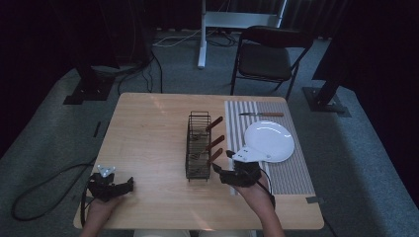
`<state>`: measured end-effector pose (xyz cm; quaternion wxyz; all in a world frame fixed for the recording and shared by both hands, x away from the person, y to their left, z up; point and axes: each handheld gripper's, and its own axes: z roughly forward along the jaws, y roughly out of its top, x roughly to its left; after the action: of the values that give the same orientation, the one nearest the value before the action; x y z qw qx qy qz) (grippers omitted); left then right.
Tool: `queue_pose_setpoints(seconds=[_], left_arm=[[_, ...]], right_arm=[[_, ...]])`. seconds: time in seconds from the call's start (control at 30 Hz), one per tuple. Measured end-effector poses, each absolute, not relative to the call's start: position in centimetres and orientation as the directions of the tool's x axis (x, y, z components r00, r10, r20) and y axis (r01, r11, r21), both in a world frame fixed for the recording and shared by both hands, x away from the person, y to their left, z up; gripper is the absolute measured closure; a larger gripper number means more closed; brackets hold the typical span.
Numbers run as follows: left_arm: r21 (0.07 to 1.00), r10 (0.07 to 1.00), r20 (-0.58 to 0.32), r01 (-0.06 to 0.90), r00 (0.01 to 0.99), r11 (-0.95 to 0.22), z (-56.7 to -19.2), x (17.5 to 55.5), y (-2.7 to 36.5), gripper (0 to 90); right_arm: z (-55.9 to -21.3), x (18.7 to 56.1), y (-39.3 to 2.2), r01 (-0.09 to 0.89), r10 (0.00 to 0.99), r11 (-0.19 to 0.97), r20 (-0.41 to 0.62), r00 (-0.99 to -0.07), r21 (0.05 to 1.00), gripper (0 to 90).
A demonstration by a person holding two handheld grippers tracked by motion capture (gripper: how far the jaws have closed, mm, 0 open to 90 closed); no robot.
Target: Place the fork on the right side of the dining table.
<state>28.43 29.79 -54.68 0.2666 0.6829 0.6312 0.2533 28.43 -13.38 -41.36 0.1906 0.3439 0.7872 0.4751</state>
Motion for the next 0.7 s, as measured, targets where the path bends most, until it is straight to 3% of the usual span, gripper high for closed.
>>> queue_pose_setpoints(seconds=[0.47, 0.7], left_arm=[[0.683, 0.997, 0.011, 0.728, 0.077, -0.063, -54.7, 28.4, 29.8, 0.2], [0.684, 0.997, 0.009, 0.727, 0.075, -0.061, -54.7, 28.4, 29.8, 0.3]], right_arm=[[-41.6, 28.9, -11.8, 0.382, 0.761, 0.253, 0.061, -0.646, 0.889, 46.1], [-42.4, 28.9, -11.0, 0.393, 0.785, 0.248, 0.054, -0.617, 0.885, 57.4]])
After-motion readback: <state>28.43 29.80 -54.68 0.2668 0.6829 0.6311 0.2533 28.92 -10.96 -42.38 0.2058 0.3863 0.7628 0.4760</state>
